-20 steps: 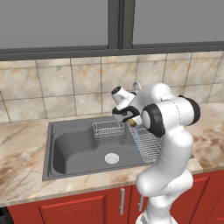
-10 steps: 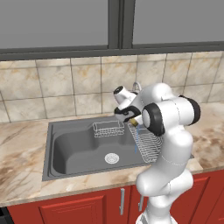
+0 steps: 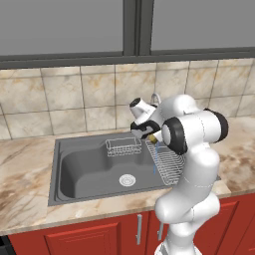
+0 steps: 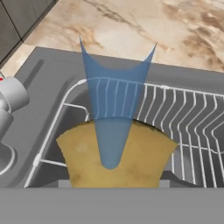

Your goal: Soak the sponge with water for a few seconds and then drop it inside the sink.

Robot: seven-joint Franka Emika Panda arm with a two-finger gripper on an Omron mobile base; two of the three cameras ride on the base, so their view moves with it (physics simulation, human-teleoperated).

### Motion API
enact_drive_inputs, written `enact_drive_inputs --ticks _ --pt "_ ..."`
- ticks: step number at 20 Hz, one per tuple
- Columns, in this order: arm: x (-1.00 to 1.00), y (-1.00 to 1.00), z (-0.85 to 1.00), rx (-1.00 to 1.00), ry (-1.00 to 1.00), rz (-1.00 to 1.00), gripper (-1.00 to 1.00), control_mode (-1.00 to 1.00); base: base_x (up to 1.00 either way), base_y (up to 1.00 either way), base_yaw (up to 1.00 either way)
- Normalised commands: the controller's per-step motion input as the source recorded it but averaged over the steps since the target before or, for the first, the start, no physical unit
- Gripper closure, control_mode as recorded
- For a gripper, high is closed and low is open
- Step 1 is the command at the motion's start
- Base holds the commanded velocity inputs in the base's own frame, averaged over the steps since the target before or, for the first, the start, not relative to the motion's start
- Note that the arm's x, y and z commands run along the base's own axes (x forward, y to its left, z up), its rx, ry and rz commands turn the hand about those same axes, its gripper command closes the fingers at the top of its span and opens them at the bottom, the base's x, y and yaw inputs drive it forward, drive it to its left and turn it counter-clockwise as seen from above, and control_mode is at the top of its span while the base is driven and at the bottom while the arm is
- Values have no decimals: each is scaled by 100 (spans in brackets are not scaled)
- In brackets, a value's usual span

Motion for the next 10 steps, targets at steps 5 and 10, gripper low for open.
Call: enact_drive_inputs --ticks 5,10 --pt "-5 21 0 0 0 0 100 -100 0 0 0" --pt "-14 48 8 0 0 3 100 -100 0 0 0"
